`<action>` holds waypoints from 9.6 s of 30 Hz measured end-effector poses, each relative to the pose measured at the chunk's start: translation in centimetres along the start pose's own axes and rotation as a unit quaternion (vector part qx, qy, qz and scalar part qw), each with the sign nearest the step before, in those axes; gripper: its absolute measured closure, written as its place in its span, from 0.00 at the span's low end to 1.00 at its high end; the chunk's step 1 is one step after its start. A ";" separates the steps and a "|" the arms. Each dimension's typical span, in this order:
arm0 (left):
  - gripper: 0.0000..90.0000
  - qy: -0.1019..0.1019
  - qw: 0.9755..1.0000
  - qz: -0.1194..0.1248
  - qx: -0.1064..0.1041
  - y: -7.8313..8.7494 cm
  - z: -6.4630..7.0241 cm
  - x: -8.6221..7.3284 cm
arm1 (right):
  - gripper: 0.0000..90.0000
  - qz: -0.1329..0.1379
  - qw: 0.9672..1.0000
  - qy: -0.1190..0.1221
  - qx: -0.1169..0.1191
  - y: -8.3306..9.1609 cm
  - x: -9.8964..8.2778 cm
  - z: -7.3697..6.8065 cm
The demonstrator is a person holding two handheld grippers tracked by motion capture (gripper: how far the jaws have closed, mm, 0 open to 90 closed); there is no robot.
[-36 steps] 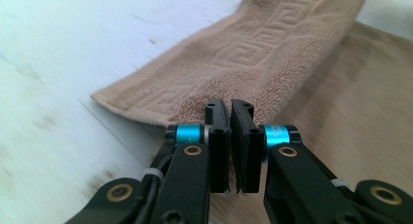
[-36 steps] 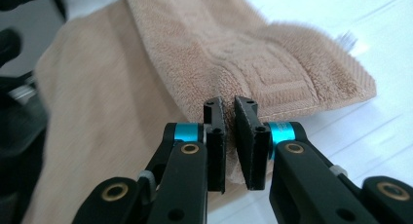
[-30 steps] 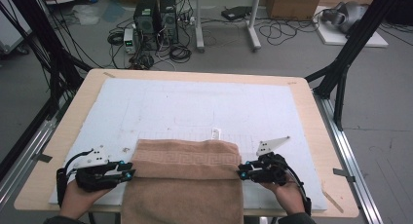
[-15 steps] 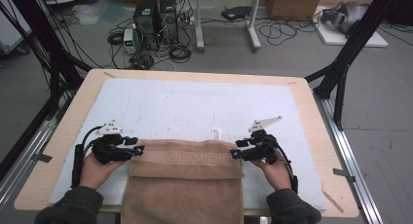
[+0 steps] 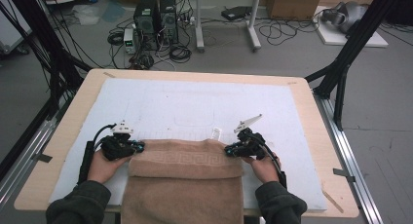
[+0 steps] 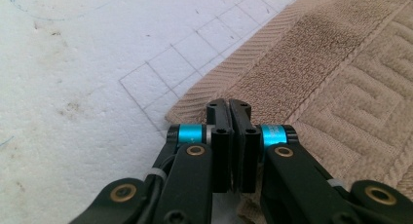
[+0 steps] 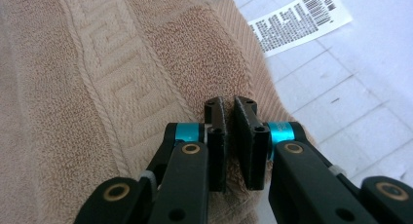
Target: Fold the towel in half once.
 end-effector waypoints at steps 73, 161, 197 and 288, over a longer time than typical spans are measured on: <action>0.53 0.011 1.000 0.000 -0.014 1.7 0.6 -2.6 | 0.52 0.015 0.999 0.021 -0.020 1.8 -2.9 -1.2; 0.50 -0.004 1.000 0.015 -0.027 0.1 0.8 1.1 | 0.70 -0.003 1.000 -0.002 0.006 2.0 -1.3 2.9; 0.55 -0.074 0.992 0.036 -0.093 9.9 5.4 -8.4 | 0.78 0.090 0.983 0.141 0.077 8.7 -2.2 -11.6; 0.50 0.036 0.990 0.133 0.028 3.1 -2.5 7.3 | 0.46 0.033 0.994 0.013 -0.105 5.9 4.8 6.5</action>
Point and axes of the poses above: each handheld gripper's, and its own axes: y roughly backward along the jaws, x roughly out of its top, z roughly to its right, the point moved 2 cm from there along -y, roughly forward along the jaws, and after that the axes turned 14 degrees about y, right-handed, at the moved point
